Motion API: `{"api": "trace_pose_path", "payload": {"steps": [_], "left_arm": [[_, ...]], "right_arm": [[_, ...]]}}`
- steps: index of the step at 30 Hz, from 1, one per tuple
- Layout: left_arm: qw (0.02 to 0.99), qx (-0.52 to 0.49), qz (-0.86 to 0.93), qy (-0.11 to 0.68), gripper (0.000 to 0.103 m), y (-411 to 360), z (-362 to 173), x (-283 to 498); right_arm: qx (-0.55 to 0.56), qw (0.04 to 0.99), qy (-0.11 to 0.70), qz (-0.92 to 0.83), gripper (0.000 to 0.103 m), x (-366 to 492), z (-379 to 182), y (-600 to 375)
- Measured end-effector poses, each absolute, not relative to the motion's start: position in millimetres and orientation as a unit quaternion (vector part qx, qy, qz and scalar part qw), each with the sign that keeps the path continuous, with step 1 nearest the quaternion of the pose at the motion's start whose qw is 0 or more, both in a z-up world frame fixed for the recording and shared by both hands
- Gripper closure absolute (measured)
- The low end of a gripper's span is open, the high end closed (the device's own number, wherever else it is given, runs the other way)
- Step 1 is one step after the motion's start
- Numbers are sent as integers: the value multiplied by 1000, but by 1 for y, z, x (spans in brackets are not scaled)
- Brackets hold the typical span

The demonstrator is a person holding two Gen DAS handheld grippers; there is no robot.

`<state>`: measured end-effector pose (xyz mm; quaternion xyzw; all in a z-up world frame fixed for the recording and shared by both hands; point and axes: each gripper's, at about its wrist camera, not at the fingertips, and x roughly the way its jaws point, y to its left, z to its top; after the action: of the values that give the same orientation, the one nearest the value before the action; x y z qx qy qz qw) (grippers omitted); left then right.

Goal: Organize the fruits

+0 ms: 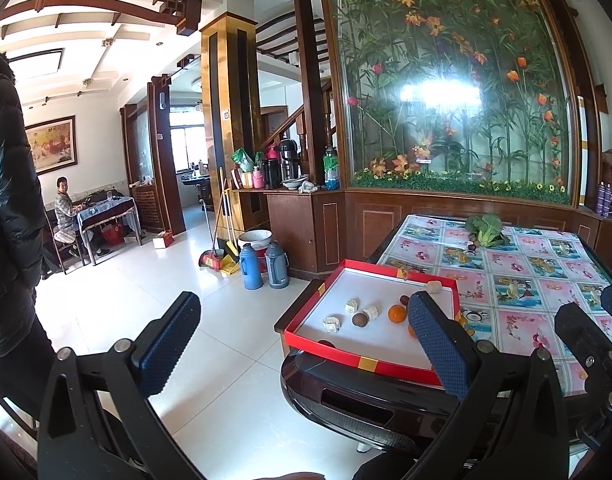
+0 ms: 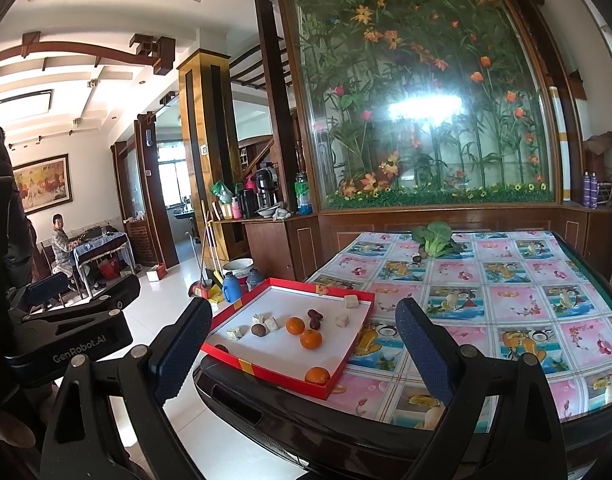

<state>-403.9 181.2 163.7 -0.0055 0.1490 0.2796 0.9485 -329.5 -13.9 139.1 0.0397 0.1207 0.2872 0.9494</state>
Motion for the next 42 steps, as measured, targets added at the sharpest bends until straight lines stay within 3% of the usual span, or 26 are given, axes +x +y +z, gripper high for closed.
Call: {"api": "trace_pose_path", "payload": {"steps": [42], "left_arm": [[950, -16, 267, 161, 0, 182, 159, -402]], "right_arm": [[32, 950, 120, 285, 9, -322, 137, -20]]}}
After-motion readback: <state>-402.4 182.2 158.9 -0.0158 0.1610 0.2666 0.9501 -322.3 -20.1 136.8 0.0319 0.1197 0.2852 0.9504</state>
